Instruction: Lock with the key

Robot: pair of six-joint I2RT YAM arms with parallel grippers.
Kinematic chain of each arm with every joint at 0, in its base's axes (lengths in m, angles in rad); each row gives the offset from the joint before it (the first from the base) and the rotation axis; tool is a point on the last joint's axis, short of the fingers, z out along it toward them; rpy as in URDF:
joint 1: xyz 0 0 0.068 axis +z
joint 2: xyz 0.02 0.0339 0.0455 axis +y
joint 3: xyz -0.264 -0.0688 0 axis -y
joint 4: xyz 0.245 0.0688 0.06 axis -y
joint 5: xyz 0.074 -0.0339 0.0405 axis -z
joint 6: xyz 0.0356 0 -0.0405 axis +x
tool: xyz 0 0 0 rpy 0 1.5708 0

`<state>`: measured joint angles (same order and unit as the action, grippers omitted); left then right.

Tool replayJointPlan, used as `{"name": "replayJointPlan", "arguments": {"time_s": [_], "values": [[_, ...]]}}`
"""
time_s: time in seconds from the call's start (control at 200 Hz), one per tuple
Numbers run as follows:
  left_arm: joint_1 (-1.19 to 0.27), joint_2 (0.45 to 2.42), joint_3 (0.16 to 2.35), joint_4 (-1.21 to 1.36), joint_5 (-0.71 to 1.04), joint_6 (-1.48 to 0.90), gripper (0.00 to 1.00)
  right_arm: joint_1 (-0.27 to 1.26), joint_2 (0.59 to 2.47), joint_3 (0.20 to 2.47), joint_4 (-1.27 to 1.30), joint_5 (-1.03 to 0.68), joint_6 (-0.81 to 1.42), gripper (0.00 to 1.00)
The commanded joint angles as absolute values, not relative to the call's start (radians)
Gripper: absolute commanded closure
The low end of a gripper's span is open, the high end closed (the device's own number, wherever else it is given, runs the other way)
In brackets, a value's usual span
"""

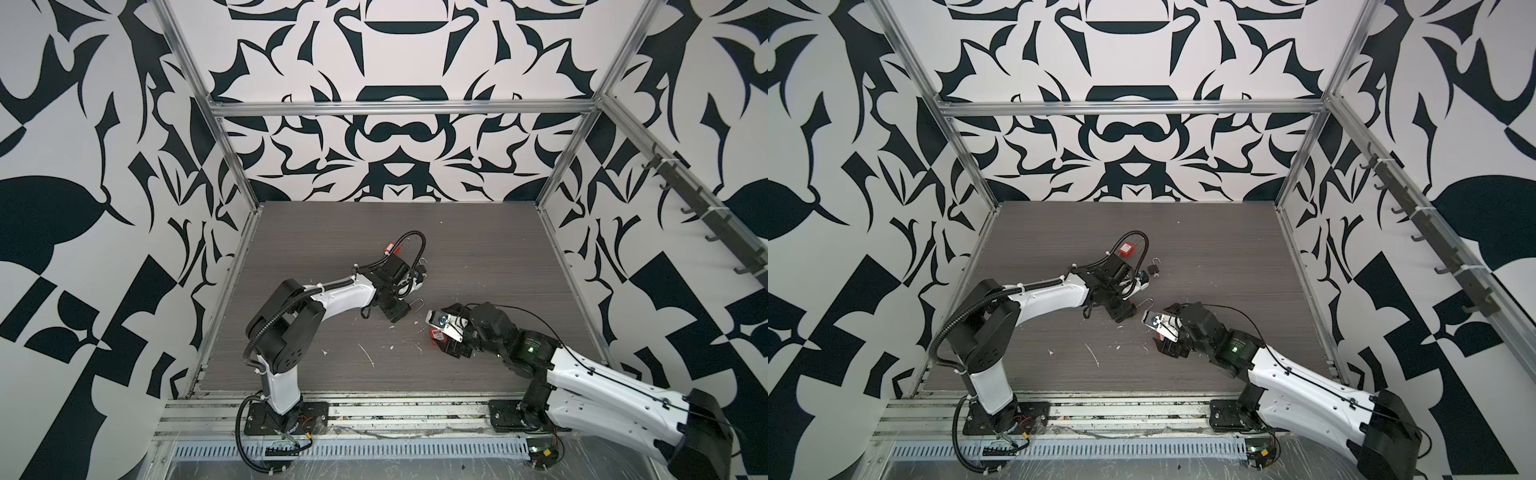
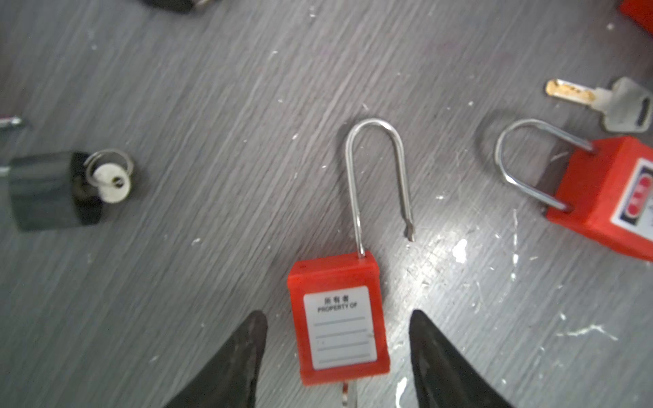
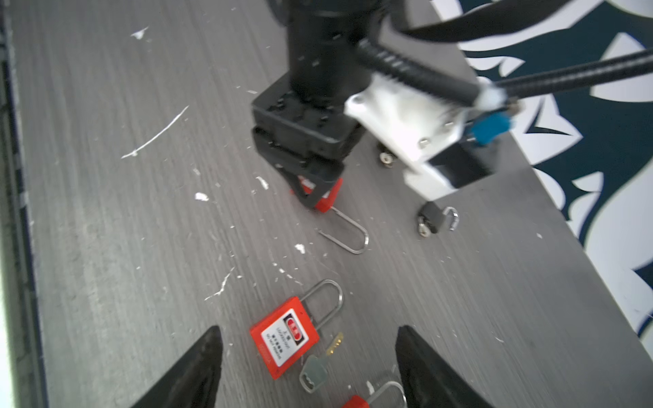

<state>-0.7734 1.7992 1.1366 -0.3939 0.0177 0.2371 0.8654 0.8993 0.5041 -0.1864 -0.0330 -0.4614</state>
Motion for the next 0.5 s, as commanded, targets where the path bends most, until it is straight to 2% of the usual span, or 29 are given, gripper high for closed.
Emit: {"name": "replayJointPlan", "arguments": {"time_s": [0.0,0.205,0.36,0.495], "values": [[-0.751,1.694,1.140,-0.425,-0.022,0.212,0.30,0.851,0.991,0.574,-0.202,-0.154,-0.588,0.22],[-0.615,1.510,1.066,-0.396,-0.037,-0.010,0.27,0.839,1.259,0.733,-0.223,-0.174,-0.779,0.23],[-0.453,1.386,0.965,-0.333,0.105,-0.202,0.26,0.796,1.466,0.892,-0.219,-0.239,-0.888,0.23],[-0.409,1.319,0.890,-0.262,0.153,-0.247,0.26,0.749,1.622,1.050,-0.309,-0.336,-0.950,0.23]]}}
